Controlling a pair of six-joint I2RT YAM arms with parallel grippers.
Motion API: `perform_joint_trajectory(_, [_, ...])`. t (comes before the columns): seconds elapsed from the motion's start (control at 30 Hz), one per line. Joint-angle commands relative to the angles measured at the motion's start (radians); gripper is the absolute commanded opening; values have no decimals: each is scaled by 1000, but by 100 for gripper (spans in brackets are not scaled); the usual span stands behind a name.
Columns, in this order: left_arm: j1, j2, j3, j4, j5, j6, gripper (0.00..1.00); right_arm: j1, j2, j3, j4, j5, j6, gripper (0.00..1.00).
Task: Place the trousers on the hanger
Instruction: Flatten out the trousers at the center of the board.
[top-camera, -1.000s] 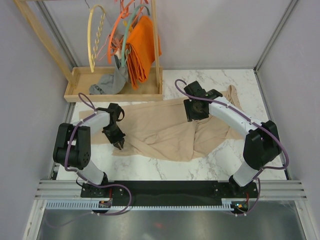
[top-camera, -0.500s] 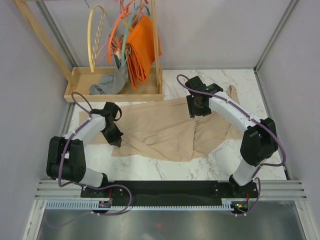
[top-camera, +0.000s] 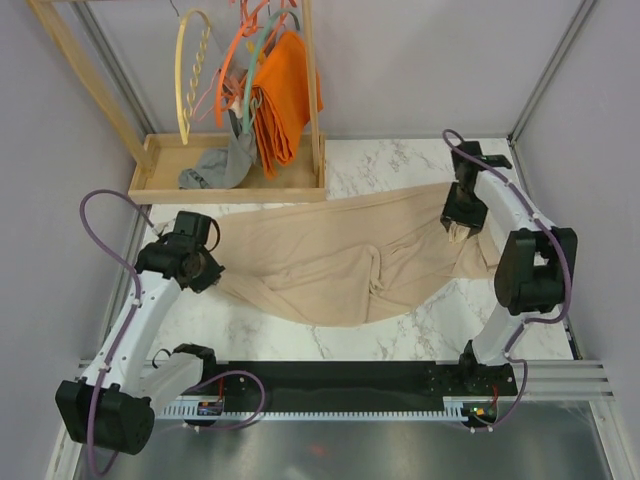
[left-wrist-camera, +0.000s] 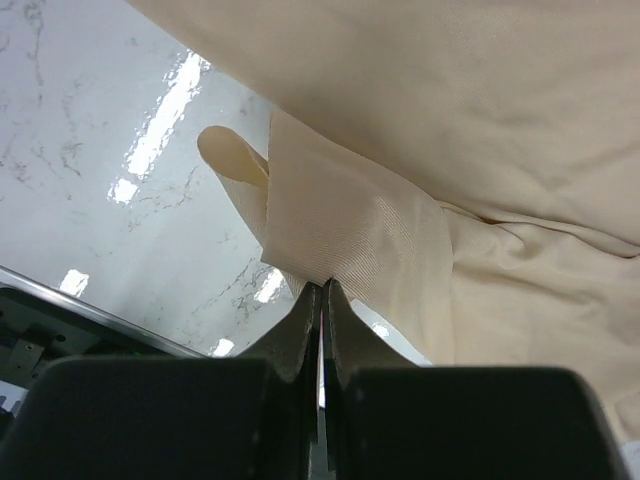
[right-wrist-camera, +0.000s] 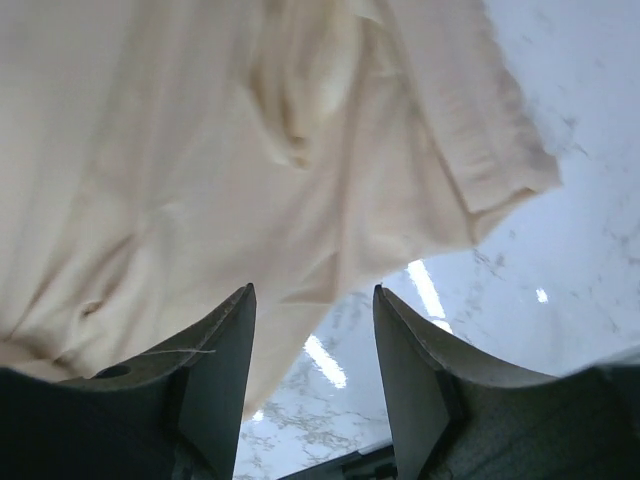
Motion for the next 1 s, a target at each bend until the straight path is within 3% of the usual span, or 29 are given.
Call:
perform_joint_trajectory(0.0, [6, -27, 7, -30, -91, -58, 2, -139, -91, -122, -55, 22, 45, 59])
perform_joint_trajectory(0.17, [10, -64, 22, -58, -117, -75, 2, -296, -113, -200, -15, 41, 28, 61])
perform_joint_trajectory(0.4, [10, -115, 94, -109, -184, -84, 2, -310, 23, -189, 98, 103, -39, 63])
perform_joint_trajectory(0.67, [10, -159, 114, -176, -240, -126, 2, -311, 50, -275, 158, 128, -25, 59])
perform_joint_trajectory(0.8, [12, -170, 113, -207, -272, -139, 2, -311, 74, -266, 174, 196, -21, 53])
perform_joint_trajectory(0.97, [10, -181, 145, -260, -359, -158, 2, -311, 94, -224, 180, 262, -36, 38])
